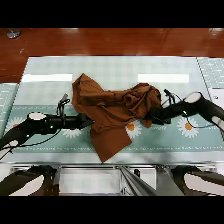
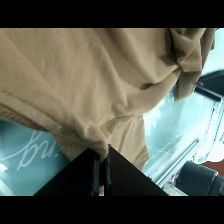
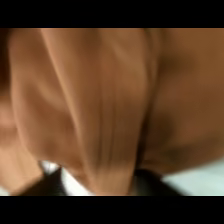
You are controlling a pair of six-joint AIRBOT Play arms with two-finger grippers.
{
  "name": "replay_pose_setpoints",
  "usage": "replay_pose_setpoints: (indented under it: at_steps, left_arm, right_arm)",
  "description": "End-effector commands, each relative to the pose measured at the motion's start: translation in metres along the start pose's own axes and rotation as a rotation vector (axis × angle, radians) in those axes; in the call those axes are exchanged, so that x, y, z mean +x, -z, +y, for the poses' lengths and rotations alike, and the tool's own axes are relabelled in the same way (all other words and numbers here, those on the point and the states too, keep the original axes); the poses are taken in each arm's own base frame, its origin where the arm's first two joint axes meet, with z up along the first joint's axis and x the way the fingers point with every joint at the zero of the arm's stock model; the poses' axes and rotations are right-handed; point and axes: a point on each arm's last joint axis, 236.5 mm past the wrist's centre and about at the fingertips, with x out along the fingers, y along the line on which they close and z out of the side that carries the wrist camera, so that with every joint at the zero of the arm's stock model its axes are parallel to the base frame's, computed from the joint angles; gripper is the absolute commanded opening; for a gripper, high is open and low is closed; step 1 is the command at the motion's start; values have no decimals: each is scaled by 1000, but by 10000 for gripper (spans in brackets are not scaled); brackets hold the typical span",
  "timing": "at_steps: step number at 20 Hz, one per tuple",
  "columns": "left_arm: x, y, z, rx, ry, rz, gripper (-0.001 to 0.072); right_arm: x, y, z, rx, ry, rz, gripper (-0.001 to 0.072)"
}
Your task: Fold the shirts.
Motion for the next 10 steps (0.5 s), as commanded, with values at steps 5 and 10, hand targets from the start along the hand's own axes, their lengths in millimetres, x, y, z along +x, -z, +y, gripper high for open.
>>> replay_pose_setpoints:
  at_steps: [5,10]
  left_arm:
    - [-60,-78,-52,58,155,-124,38]
    - [-194,-176,-171,316,259,-416,37]
  right_arm:
    - [-78,-74,82,-202,-74,-79,27]
    - [-283,-116,198,-476,-117,-529,27]
